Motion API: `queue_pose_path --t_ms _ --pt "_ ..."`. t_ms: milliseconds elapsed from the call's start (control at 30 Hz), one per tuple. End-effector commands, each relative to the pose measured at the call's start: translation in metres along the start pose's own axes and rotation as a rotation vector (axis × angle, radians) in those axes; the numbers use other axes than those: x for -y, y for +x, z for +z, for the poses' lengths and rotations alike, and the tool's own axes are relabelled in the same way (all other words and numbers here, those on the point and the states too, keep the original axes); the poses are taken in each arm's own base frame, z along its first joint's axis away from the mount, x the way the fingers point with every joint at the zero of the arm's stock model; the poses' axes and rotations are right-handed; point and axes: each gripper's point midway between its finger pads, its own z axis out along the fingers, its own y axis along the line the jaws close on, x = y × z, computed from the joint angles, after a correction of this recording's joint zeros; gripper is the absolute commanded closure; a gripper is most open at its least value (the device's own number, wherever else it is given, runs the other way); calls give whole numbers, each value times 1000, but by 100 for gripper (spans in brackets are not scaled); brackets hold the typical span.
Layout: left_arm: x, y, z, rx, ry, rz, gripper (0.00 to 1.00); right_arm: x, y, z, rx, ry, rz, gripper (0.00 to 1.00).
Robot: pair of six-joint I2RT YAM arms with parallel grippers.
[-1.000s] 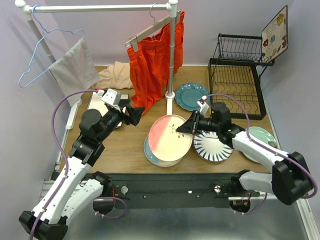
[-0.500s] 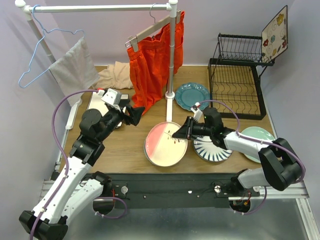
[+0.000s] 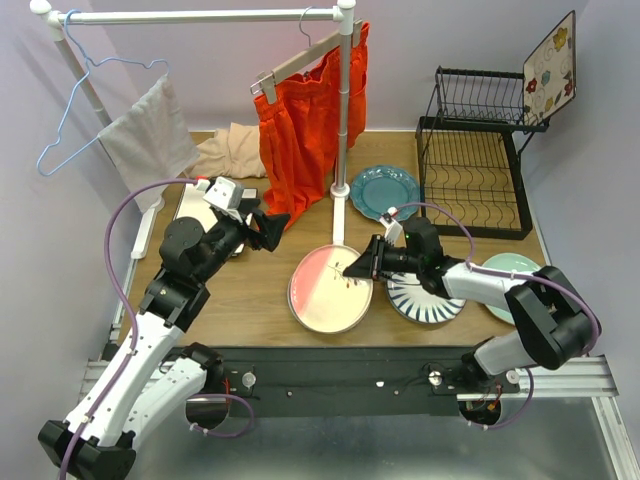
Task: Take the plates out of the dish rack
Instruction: Place the plate at the center of the board.
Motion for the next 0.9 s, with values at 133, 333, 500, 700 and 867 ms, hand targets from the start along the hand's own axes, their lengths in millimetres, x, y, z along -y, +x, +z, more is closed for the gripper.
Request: queue_pose_path --t_ms 133,333,500,700,867 --pt "2 -3 -2 13 11 3 14 -14 2 -1 14 -89 -39 95" --pt "1 -4 -3 15 7 5 14 -6 5 2 7 -68 -22 88" --pt "1 -4 -3 15 7 5 14 3 4 5 5 -27 -18 68" --pt "1 -4 -3 17 6 5 14 18 -3 13 1 56 -16 55" --pt "2 -4 -3 17 9 4 14 30 -12 10 25 154 -56 51"
